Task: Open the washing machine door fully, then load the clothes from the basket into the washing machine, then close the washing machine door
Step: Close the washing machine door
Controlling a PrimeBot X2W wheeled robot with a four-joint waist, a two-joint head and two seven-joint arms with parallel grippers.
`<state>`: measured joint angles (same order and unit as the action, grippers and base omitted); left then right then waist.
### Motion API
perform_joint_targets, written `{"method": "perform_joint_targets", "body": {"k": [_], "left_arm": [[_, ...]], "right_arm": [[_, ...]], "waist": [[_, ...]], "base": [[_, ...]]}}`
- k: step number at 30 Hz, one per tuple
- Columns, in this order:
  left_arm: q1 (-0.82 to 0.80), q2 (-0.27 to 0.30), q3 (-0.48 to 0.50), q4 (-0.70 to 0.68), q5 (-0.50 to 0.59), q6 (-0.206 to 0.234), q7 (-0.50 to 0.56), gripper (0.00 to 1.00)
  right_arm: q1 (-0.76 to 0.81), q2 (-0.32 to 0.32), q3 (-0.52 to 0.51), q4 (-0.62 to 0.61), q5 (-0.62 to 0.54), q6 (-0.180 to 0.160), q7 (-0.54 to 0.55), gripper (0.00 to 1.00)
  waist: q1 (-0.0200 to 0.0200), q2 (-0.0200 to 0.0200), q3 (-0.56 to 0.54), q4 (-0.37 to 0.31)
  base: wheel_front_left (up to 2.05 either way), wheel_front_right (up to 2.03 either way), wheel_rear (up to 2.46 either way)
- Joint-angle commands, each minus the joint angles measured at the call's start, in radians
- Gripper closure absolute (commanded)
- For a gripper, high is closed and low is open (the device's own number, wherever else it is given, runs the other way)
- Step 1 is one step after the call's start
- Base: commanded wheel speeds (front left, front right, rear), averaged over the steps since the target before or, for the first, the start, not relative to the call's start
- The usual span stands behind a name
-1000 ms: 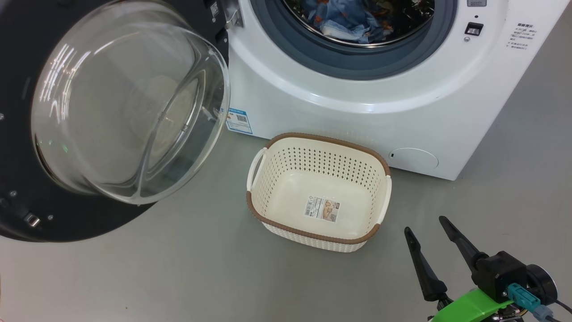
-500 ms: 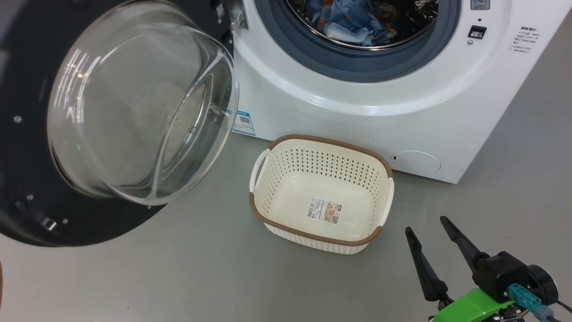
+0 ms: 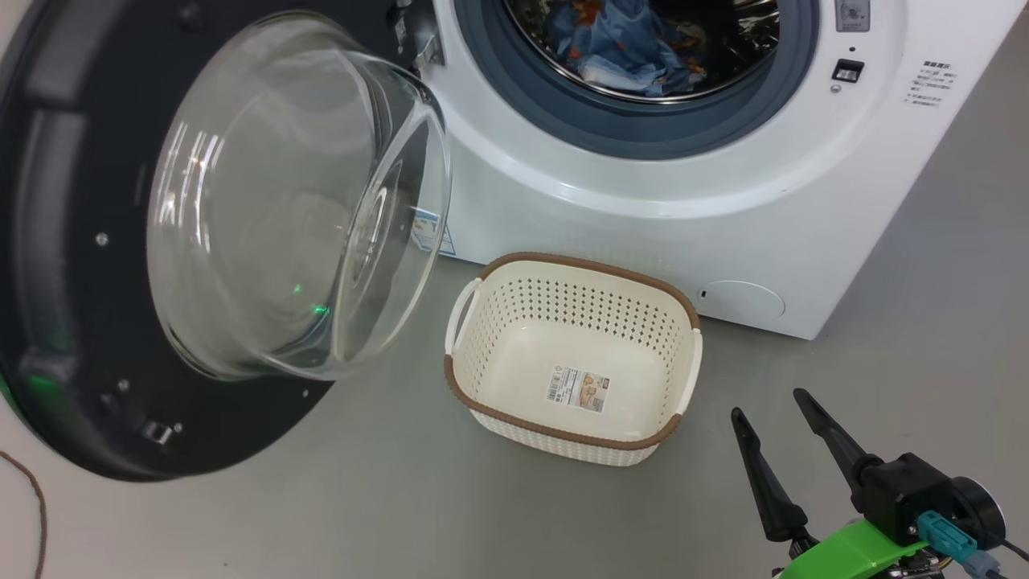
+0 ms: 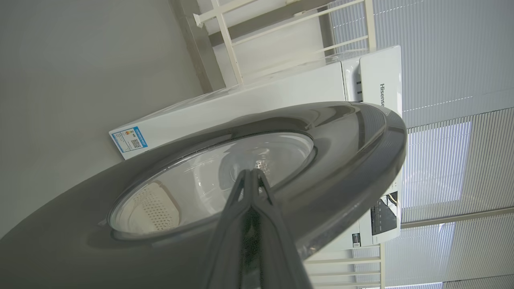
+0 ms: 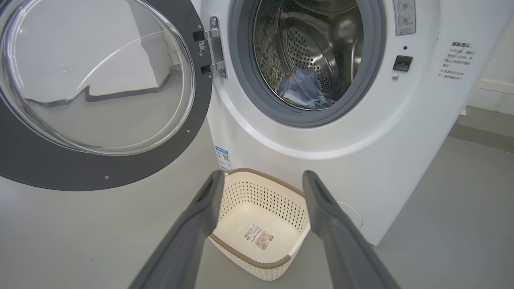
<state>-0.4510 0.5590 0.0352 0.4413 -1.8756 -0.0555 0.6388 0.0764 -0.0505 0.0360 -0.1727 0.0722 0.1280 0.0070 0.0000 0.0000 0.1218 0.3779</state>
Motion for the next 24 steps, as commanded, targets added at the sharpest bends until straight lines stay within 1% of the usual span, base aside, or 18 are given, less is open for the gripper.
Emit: {"method": "perform_joint_targets", "body": {"k": [1,4,5,7,13,18,24], "left_arm": [[-0.004,0.044,0.024,-0.044,-0.006,0.007,0.022,1.00],[0.031,0.045,0.022,-0.109,-0.023,0.015,0.055,1.00],[0.053,0.042,0.021,-0.159,-0.040,0.021,0.078,1.00],[0.074,0.040,0.020,-0.210,-0.056,0.029,0.100,1.00],[0.134,0.032,0.006,-0.355,-0.082,0.054,0.143,1.00],[0.162,0.025,-0.002,-0.422,-0.096,0.070,0.160,1.00],[0.183,0.009,-0.022,-0.494,-0.108,0.096,0.175,1.00]], "right_arm": [[-0.021,-0.001,0.026,-0.027,0.010,0.003,-0.009,0.00],[-0.019,0.000,0.019,-0.027,0.012,0.003,-0.015,0.00],[-0.016,0.000,0.014,-0.028,0.016,0.003,-0.019,0.00],[-0.015,0.000,0.011,-0.026,0.020,0.003,-0.024,0.00],[-0.018,0.000,0.008,-0.015,0.036,0.003,-0.041,0.00],[-0.021,0.000,0.011,-0.005,0.046,0.003,-0.054,0.00],[-0.026,0.000,0.014,0.014,0.063,0.003,-0.077,0.00]], "waist": [[0.0000,0.0000,0.001,-0.007],[0.0000,0.0000,0.003,-0.018],[0.0000,0.0000,0.004,-0.025],[0.0000,0.0000,0.005,-0.033],[0.0000,0.0000,0.002,-0.060],[0.0000,0.0000,-0.003,-0.086],[0.0000,0.0000,-0.010,-0.142]], "base": [[0.00,0.00,0.00],[0.00,0.00,0.00],[0.00,0.00,0.00],[0.00,0.00,0.00],[0.00,0.00,0.00],[0.00,0.00,0.00],[0.00,0.00,0.00]]}}
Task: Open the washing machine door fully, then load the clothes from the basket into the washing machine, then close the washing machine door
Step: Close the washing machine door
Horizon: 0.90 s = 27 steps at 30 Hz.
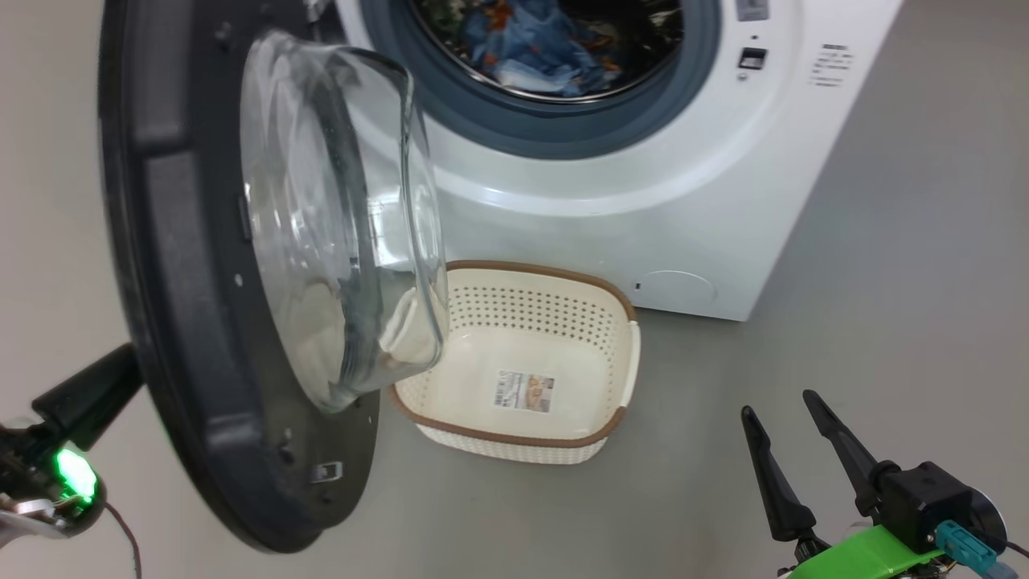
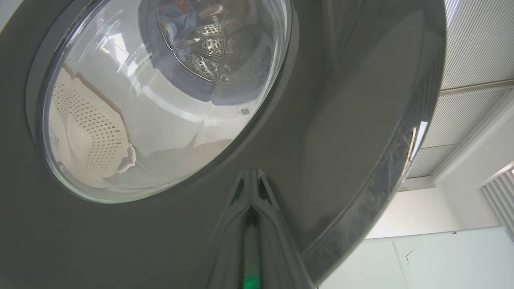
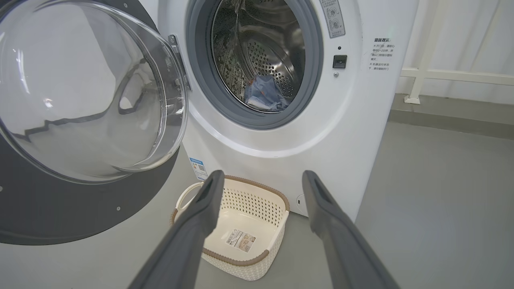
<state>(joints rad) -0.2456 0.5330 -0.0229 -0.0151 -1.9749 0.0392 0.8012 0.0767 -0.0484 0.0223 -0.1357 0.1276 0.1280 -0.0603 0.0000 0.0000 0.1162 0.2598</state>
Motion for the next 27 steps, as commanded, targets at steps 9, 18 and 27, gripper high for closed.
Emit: {"method": "perform_joint_targets", "body": {"k": [9,18,27], "left_arm": [[-0.038,0.002,0.028,-0.078,-0.018,0.024,-0.001,1.00],[-0.066,-0.043,0.004,-0.087,-0.004,0.036,-0.029,1.00],[-0.163,-0.100,-0.016,-0.022,0.013,0.024,-0.064,1.00]], "right_arm": [[-0.039,-0.002,0.028,-0.002,0.027,0.003,-0.042,0.00],[-0.058,-0.002,0.034,0.027,0.048,0.003,-0.074,0.00],[-0.091,-0.002,0.050,0.059,0.065,0.003,-0.101,0.00]], "waist": [[0.0000,0.0000,0.006,-0.146],[0.0000,0.0000,0.029,-0.274],[0.0000,0.0000,0.060,-0.377]], "base": [[0.00,0.00,0.00],[0.00,0.00,0.00],[0.00,0.00,0.00]]}}
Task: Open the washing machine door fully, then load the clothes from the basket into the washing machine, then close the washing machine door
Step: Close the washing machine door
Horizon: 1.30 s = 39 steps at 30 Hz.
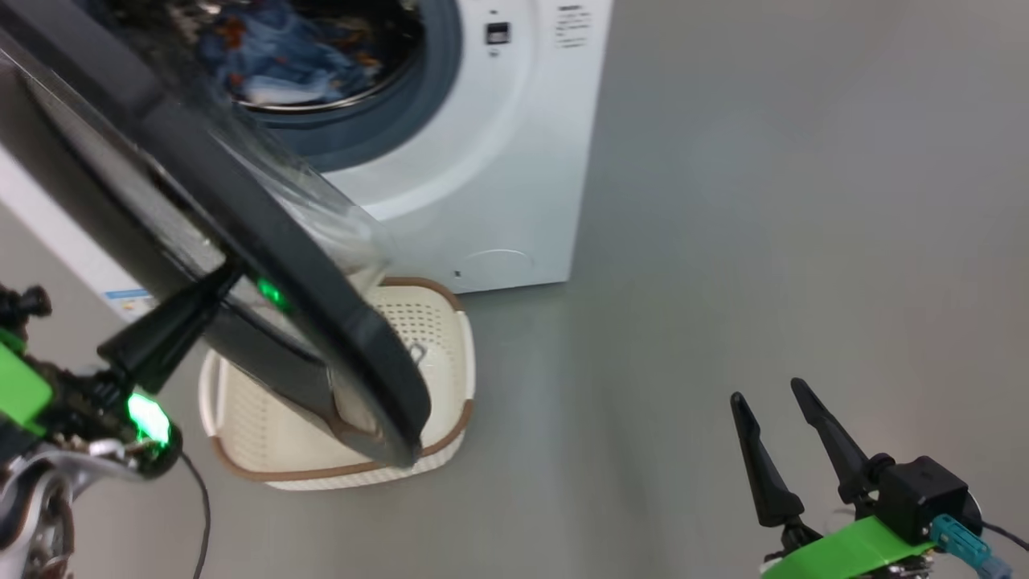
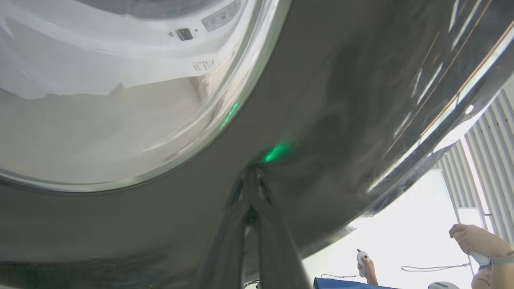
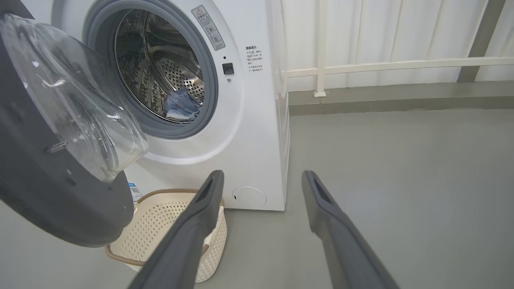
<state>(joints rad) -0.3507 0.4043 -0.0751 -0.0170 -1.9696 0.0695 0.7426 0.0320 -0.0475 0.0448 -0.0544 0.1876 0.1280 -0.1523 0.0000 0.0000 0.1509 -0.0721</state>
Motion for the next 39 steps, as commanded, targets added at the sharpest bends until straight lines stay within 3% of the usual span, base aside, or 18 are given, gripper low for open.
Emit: {"method": "perform_joint_targets", "body": {"k": [1,21,31,39], "left_arm": [[-0.073,0.022,0.037,-0.008,0.009,-0.010,-0.011,1.00],[-0.280,-0.046,0.053,0.221,0.042,-0.076,-0.075,1.00],[-0.282,-0.060,0.077,0.267,0.030,-0.119,-0.073,1.00],[-0.167,-0.048,0.126,0.228,0.030,-0.157,-0.085,1.00]], "right_arm": [[-0.051,-0.003,0.030,-0.019,0.007,0.003,-0.012,0.00],[-0.119,-0.003,0.088,0.059,0.047,0.003,-0.069,0.00],[-0.116,-0.003,0.083,0.076,0.048,0.003,-0.083,0.00],[-0.106,-0.003,0.074,0.074,0.033,0.003,-0.083,0.00]], "waist": [[0.0000,0.0000,0.031,-0.056],[0.0000,0.0000,0.085,-0.237],[0.0000,0.0000,0.082,-0.239],[0.0000,0.0000,0.073,-0.200]], "base": [[0.00,0.00,0.00],[0.00,0.00,0.00],[0.00,0.00,0.00],[0.00,0.00,0.00]]}}
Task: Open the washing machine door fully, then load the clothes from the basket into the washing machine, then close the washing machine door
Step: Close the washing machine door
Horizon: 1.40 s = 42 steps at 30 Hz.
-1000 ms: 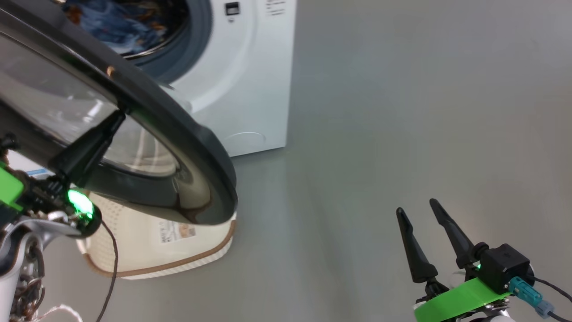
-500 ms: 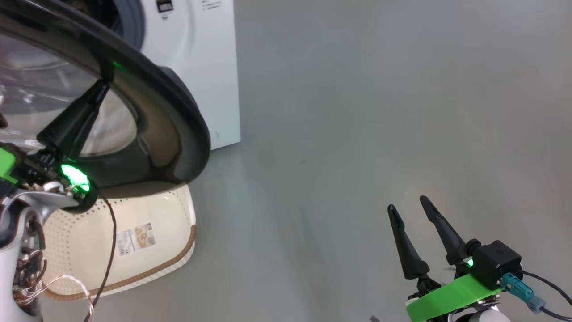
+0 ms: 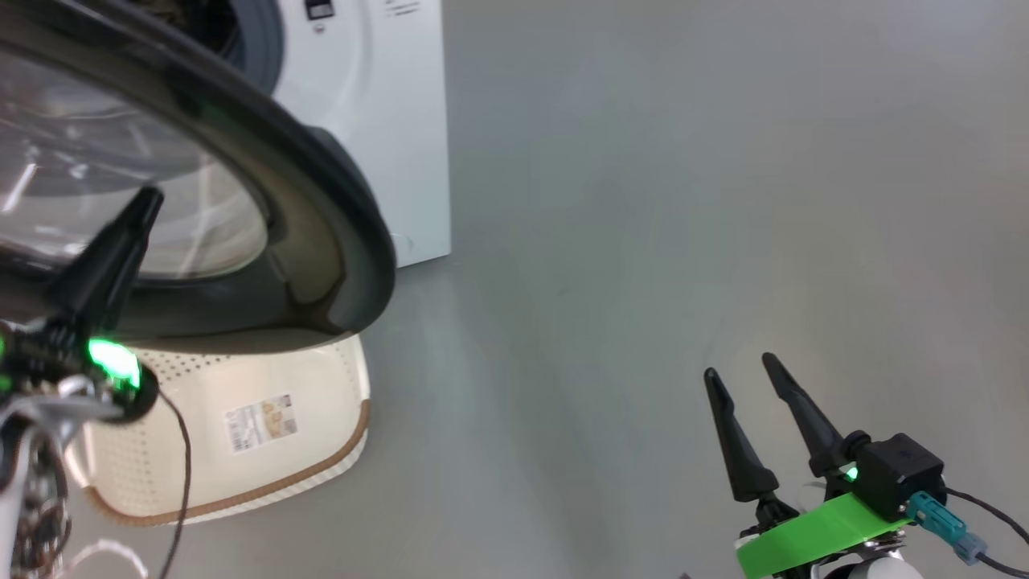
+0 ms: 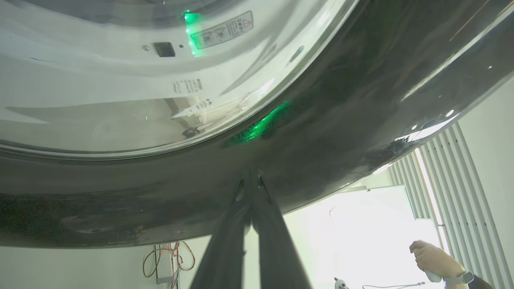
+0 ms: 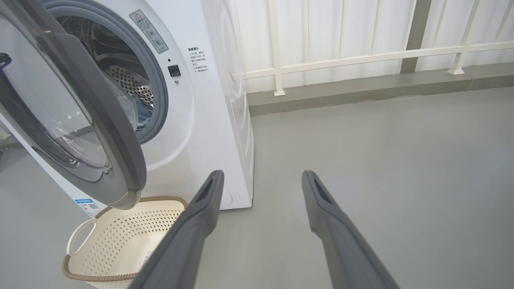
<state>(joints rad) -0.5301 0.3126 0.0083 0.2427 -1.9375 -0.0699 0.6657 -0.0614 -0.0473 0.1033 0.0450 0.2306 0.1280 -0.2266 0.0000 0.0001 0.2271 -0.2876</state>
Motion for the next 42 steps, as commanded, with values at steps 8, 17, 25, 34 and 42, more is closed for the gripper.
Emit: {"method": "perform_joint_targets", "body": {"k": [8,17,25,34,42], "left_arm": [[0.203,-0.003,0.121,-0.124,0.011,-0.054,-0.060,1.00],[0.366,-0.105,0.185,-0.267,0.140,-0.060,-0.168,0.00],[0.478,-0.211,0.215,-0.404,0.343,-0.061,-0.316,0.00],[0.587,-0.134,0.101,-0.462,0.969,-0.057,-0.623,0.00],[0.653,-0.098,-0.017,-0.436,1.419,0.087,-0.736,0.00]], "right_arm": [[-0.002,-0.003,-0.015,-0.046,-0.055,0.003,0.015,0.00],[0.031,-0.003,-0.054,-0.080,-0.090,0.003,0.054,0.00],[0.078,-0.003,-0.083,-0.109,-0.098,0.003,0.085,0.00],[0.112,-0.003,-0.088,-0.129,-0.099,0.003,0.106,0.00],[0.141,-0.003,-0.092,-0.138,-0.107,0.003,0.120,0.00]], "waist": [[0.0000,-0.0001,-0.028,0.096],[0.0000,-0.0001,-0.075,0.193],[0.0000,-0.0001,-0.130,0.272],[0.0000,-0.0001,-0.174,0.302],[0.0000,-0.0001,-0.207,0.306]], "base": [[0.00,0.00,0.00],[0.00,0.00,0.00],[0.00,0.00,0.00],[0.00,0.00,0.00],[0.00,0.00,0.00]]}}
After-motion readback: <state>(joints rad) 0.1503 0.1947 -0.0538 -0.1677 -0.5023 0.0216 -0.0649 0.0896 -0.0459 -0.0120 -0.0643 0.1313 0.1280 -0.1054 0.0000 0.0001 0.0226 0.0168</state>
